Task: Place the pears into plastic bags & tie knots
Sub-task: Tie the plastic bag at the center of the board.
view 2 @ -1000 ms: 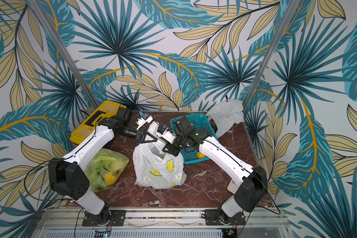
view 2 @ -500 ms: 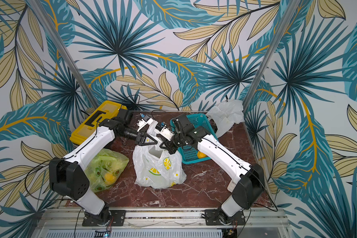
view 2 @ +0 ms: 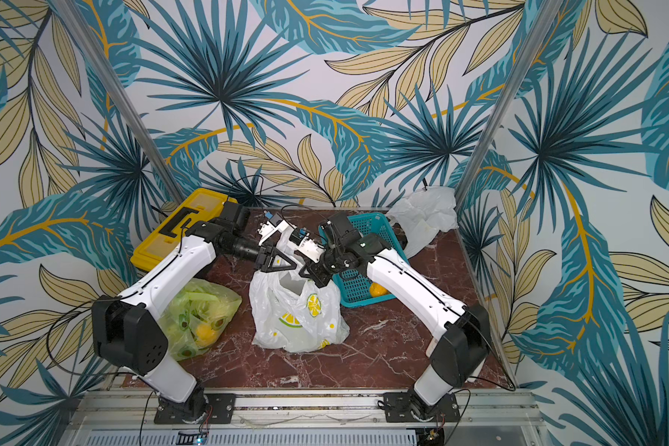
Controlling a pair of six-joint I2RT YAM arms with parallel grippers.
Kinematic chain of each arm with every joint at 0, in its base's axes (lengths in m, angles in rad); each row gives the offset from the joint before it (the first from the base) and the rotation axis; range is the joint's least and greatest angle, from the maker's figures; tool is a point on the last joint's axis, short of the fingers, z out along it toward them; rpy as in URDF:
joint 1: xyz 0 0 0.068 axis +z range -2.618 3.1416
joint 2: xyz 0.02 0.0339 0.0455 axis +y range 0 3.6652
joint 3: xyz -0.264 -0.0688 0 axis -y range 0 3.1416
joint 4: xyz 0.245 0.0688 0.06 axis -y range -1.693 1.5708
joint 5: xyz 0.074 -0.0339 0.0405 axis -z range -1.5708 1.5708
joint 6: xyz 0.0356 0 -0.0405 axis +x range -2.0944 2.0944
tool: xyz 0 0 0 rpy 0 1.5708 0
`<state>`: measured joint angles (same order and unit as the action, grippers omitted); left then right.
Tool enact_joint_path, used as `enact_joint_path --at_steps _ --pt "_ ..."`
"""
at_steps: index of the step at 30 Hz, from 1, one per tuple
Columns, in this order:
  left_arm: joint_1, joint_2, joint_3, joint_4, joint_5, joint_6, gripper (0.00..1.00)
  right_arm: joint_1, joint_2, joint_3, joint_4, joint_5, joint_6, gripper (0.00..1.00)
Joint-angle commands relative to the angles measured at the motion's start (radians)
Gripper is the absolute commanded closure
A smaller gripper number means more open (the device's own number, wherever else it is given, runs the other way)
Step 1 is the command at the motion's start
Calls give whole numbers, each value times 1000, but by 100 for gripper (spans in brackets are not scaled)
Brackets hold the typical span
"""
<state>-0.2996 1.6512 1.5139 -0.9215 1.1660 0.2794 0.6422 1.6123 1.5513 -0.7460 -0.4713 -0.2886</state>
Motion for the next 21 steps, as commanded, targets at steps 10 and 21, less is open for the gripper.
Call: enact_joint_path --at_steps 10,21 --pt "-10 15 37 3 -87 12 94 -62 -85 -41 175 -43 285 54" --pt "-45 35 86 4 -219 -43 89 -86 25 -16 486 -82 766 36"
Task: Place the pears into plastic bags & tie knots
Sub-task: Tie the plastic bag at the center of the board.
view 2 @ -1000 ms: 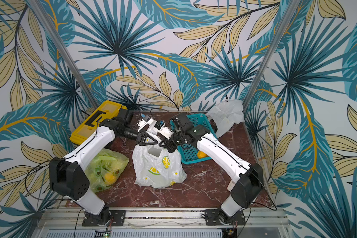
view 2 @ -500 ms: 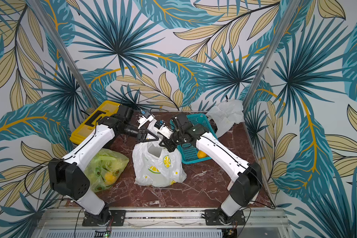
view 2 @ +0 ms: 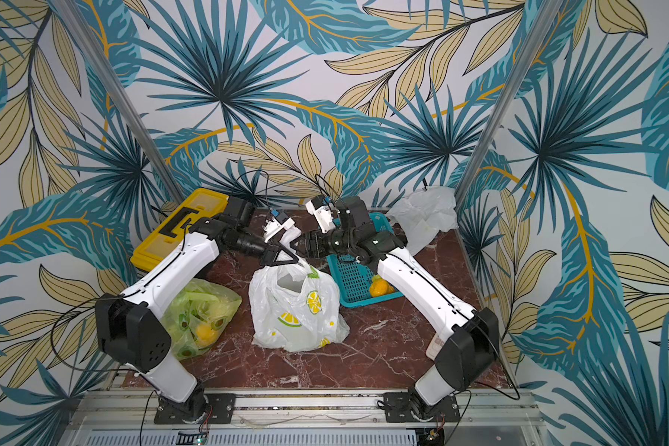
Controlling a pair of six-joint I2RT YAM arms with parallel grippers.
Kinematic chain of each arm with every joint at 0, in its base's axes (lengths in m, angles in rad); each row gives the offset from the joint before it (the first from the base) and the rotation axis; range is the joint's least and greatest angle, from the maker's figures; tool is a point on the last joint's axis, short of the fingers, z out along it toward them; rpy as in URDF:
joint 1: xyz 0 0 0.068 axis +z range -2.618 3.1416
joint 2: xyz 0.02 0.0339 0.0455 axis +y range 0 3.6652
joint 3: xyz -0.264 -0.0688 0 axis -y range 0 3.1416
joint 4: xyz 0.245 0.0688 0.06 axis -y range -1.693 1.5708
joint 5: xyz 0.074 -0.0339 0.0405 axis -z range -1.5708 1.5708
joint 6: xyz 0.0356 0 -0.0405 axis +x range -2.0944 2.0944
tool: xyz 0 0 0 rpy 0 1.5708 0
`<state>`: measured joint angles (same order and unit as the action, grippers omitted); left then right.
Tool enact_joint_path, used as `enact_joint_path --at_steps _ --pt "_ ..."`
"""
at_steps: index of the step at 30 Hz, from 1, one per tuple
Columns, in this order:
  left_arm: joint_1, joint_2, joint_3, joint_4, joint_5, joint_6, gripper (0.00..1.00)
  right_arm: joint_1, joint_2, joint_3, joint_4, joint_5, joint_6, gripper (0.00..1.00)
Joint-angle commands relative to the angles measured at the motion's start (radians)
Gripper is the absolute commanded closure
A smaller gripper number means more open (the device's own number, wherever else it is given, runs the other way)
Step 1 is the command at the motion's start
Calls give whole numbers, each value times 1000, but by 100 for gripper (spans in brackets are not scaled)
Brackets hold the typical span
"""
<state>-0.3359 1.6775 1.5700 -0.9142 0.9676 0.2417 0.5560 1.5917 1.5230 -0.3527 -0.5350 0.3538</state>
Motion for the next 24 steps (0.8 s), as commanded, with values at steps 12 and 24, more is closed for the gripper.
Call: enact_joint_path --at_steps 12,24 --pt "-18 -1 22 -3 -23 -2 88 -5 127 98 173 -45 155 59" --pt "25 -40 -4 -3 13 -11 80 -34 18 -66 296 -50 159 97"
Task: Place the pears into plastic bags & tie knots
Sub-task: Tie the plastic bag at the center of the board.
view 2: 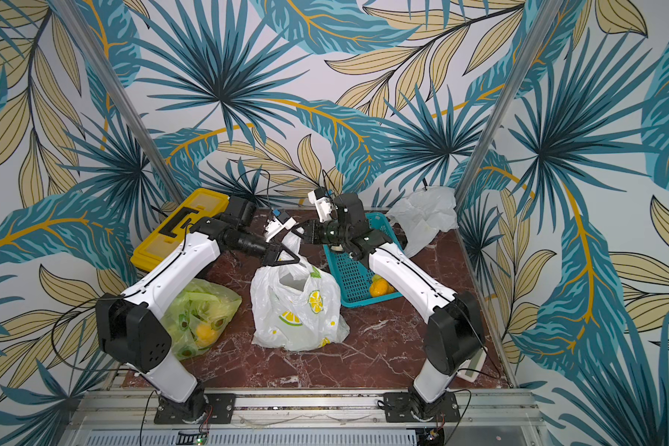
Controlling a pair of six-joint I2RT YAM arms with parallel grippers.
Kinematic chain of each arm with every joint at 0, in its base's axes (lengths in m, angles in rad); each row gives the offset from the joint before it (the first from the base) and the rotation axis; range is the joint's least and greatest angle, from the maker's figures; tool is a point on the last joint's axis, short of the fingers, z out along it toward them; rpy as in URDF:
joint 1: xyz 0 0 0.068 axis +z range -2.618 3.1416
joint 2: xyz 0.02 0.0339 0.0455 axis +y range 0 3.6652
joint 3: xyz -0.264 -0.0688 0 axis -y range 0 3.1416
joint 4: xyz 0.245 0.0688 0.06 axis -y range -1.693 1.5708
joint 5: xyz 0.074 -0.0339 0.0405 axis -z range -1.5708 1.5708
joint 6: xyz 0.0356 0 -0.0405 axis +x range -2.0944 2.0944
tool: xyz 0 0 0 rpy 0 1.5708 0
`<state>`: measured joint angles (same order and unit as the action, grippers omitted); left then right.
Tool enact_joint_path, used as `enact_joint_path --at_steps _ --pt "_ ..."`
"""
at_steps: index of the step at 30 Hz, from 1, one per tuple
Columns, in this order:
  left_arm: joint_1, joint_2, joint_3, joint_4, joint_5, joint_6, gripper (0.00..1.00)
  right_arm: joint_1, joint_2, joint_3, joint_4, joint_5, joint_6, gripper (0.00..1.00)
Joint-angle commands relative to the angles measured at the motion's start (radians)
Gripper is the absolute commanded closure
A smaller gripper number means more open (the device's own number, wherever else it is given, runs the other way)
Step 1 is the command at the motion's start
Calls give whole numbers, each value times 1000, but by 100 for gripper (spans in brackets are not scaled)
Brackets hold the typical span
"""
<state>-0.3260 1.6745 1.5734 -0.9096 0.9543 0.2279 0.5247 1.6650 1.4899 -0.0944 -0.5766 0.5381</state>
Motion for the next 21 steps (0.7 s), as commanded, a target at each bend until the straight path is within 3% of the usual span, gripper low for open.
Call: enact_joint_path --at_steps 1,14,18,21 --pt "17 -39 -9 -8 37 4 79 -3 -66 -43 39 -8 -30 97" --pt "24 -51 -61 -8 65 11 75 -17 -145 -80 5 14 -58 100" --pt "25 -43 -40 -8 32 -12 87 -6 -153 -80 -34 -50 -29 100" --pt "47 -45 -27 0 -22 -60 89 26 -206 -118 -111 -65 -86 100"
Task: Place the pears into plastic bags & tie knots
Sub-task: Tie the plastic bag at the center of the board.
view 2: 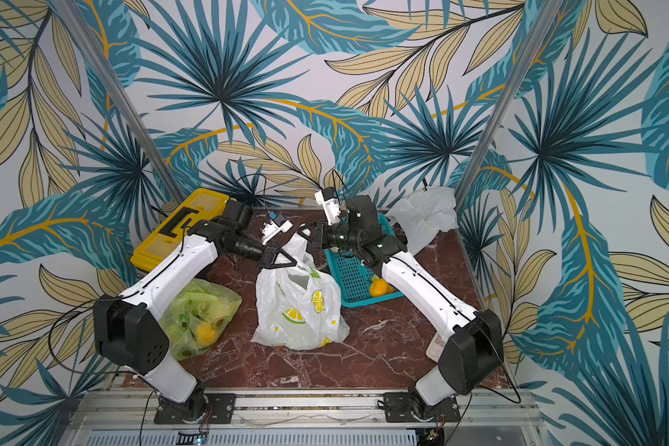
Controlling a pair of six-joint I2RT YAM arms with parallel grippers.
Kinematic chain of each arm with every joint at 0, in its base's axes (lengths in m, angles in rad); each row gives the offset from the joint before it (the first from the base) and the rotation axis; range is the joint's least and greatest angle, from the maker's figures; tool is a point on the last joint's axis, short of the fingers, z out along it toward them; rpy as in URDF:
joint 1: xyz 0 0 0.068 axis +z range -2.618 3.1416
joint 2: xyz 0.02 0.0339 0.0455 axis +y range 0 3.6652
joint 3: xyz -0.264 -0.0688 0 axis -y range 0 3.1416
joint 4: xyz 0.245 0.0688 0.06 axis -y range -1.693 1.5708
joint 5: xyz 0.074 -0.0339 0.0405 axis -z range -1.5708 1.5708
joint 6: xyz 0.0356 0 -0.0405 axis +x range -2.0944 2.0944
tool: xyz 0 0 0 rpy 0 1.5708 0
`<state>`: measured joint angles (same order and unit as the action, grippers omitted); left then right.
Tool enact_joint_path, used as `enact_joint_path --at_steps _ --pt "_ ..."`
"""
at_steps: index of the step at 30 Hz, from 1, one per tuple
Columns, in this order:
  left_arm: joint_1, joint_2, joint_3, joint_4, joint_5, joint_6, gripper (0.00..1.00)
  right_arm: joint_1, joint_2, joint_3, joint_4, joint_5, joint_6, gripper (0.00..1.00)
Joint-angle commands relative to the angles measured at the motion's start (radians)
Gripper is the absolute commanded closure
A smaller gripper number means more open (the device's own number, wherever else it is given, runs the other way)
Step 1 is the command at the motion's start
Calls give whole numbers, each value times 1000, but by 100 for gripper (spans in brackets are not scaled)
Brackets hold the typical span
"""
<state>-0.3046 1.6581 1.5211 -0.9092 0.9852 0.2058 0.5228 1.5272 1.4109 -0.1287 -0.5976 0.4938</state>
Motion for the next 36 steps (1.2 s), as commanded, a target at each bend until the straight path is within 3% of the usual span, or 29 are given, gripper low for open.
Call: enact_joint_path --at_steps 1,5,9,16,20,26,30,36 --pt "35 -30 26 10 -69 -63 90 42 -87 -55 -125 -45 -61 100" --pt "52 -31 28 54 -93 -141 90 116 -130 -159 -179 -38 -107 100" --pt "52 -28 44 95 -62 -196 89 181 -76 -256 -104 -22 -90 100" --pt "52 -59 26 95 82 -176 82 197 30 -311 44 118 -234 100" --pt "54 -112 -50 96 104 -144 78 184 18 -289 92 102 -266 100" --pt "56 -137 -110 95 120 -108 56 169 14 -257 48 57 -318 100" --pt "22 -123 -104 96 57 -59 44 169 17 -253 34 38 -332 100" --pt "4 -45 -52 99 -88 -66 44 169 34 -263 64 8 -312 100"
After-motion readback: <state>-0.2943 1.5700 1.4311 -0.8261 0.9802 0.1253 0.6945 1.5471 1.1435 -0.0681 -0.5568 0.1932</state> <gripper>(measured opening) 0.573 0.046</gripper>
